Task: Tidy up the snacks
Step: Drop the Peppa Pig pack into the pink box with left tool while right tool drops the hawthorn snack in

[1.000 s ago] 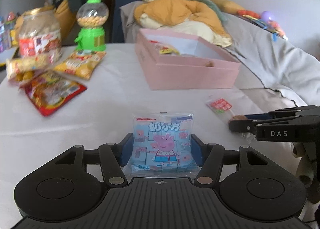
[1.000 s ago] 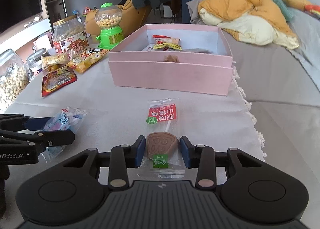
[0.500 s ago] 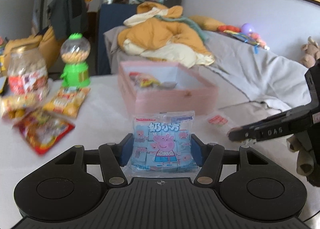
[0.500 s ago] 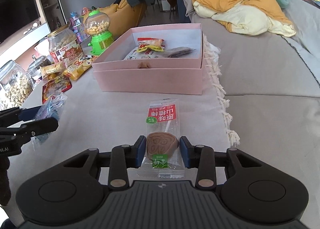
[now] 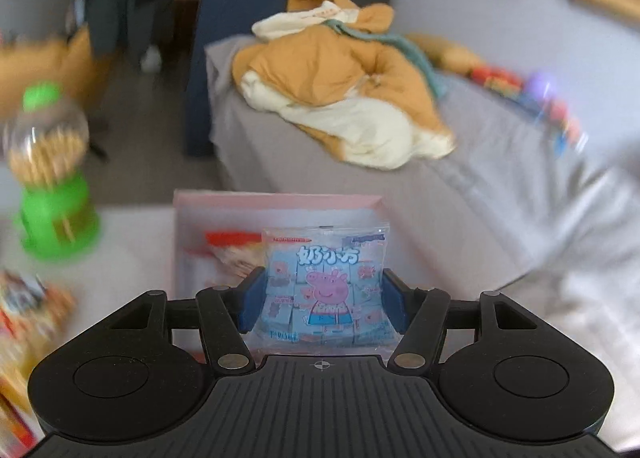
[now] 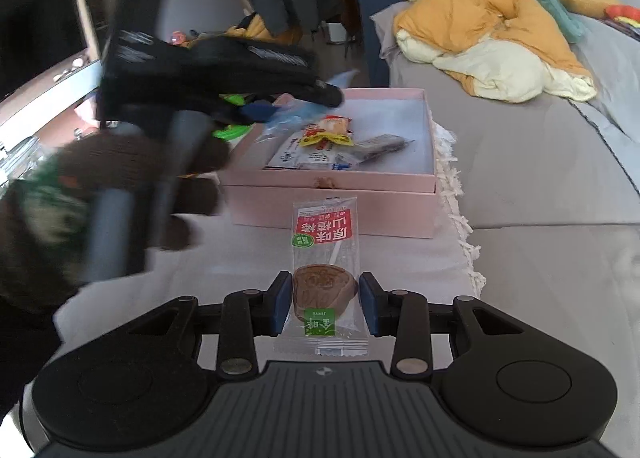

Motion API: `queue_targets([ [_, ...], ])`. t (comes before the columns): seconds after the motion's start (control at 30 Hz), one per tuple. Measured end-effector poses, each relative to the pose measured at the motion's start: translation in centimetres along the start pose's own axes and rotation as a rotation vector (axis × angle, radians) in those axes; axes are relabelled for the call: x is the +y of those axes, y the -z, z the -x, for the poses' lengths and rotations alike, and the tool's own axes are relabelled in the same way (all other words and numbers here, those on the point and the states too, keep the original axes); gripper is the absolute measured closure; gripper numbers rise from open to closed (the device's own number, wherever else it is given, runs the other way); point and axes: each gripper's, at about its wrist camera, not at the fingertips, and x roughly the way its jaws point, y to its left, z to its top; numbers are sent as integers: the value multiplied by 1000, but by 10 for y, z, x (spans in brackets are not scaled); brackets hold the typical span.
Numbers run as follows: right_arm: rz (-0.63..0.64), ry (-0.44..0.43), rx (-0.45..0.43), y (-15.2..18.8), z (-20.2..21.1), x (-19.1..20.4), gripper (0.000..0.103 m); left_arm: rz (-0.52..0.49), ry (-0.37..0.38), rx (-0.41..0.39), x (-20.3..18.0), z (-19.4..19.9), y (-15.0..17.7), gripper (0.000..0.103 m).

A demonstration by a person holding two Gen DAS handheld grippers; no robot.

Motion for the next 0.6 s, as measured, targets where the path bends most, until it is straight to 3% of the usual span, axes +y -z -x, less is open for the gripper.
queue_targets([
  [0.07,-9,22,6,0,-4,0,67,10,-14,-35,8,3,3,42],
  [0.13,2,37,8,2,-6,3,67,118,-1,-81,29,14,0,43],
  [0.2,9,41,14,3,-8,4,67,164,43,-67,42,24,-4,43],
  [0.27,7,42,20,3,-9,3,67,134,98,-45,49,35,-5,43],
  [0.43,-3,47,-35,-12,10,2,67,131,119,-74,73,84,11,43],
  [0.6,34,103,-135,-71,23,7,67,116,61,-27,105,115,40,43],
])
